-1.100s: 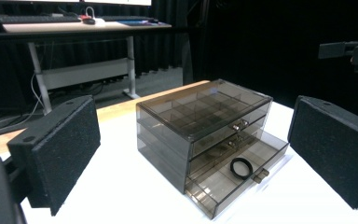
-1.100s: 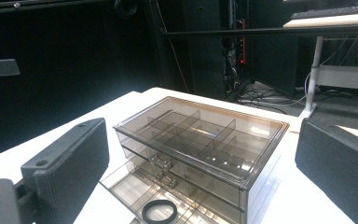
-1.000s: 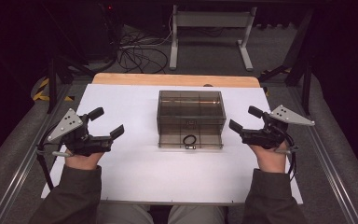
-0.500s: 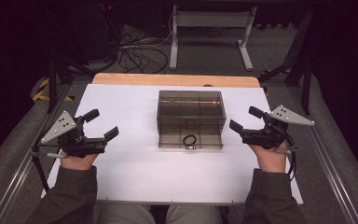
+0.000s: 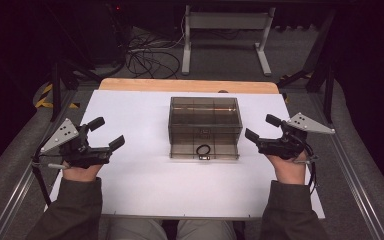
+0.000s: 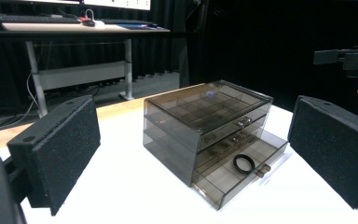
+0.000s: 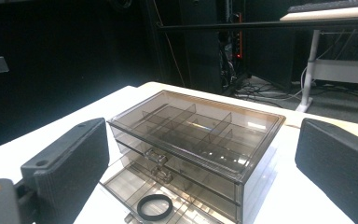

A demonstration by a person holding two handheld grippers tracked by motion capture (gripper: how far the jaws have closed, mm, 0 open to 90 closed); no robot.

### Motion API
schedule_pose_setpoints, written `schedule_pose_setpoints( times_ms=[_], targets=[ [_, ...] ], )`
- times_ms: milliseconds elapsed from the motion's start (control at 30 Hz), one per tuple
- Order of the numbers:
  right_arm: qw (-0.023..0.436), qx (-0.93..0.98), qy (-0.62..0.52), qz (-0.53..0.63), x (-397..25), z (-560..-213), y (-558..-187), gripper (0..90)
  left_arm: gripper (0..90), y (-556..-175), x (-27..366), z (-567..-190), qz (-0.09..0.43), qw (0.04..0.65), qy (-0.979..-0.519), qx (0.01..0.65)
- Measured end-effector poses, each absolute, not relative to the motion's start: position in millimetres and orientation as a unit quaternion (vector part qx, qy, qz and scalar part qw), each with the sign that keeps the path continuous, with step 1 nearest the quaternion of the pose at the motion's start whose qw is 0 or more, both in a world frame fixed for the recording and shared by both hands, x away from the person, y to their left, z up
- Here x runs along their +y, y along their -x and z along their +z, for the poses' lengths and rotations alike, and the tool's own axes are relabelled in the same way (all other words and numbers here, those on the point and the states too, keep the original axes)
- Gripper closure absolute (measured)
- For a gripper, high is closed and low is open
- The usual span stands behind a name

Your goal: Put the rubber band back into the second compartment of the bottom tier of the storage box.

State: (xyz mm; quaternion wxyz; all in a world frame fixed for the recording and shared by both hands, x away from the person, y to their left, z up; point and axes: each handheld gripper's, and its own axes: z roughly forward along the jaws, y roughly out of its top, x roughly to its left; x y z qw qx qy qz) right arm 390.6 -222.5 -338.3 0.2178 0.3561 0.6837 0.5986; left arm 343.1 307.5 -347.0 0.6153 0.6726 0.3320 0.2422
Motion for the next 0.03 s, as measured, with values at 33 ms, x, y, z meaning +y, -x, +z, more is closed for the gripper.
schedule_pose_setpoints(
  times_ms=[33],
  targets=[
    [0.218,0.683,-0.358,0.598,-223.1,-338.3,-390.6,3.6,3.1,-343.3,307.7,-346.9,0.242,0.614,-0.675,0.329]
  ],
)
